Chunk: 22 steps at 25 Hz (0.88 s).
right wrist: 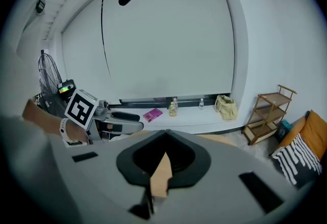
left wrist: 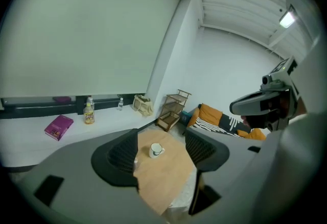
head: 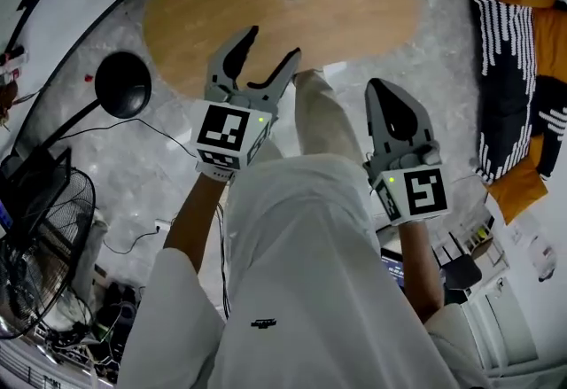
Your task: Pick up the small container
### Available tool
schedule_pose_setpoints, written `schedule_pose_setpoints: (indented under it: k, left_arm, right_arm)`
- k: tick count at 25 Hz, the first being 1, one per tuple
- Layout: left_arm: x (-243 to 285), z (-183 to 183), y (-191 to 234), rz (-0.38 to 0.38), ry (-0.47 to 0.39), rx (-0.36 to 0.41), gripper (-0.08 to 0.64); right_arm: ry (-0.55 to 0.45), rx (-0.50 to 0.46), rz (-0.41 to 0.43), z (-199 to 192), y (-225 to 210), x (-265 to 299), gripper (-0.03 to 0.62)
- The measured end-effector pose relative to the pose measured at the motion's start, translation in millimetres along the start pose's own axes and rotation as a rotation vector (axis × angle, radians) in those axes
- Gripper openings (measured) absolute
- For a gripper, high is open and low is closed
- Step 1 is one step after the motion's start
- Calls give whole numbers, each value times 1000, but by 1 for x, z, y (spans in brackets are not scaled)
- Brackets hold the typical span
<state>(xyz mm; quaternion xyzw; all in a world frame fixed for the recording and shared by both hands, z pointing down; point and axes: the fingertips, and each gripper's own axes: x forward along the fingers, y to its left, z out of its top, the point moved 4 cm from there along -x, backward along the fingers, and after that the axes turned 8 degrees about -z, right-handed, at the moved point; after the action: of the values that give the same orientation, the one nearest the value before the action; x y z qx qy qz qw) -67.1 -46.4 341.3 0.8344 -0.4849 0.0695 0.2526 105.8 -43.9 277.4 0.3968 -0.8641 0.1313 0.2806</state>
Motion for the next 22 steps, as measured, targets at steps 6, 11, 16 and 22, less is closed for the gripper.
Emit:
schedule_pose_setpoints:
  k: [6, 11, 16, 22]
  left_arm:
    - [34, -22, 13, 27, 47, 27, 318]
    - [61, -54, 15, 43, 117, 3, 318]
    - [92, -83, 26, 97, 146, -29, 316]
    - [115, -99, 41, 152, 140, -11, 316]
  right_arm:
    - [30, -1, 68, -21, -19, 40, 6]
    - [51, 32, 113, -38, -28, 65, 6]
    - [64, 29, 160, -61, -43, 94, 6]
    - [66, 25, 177, -75, -59, 119, 6]
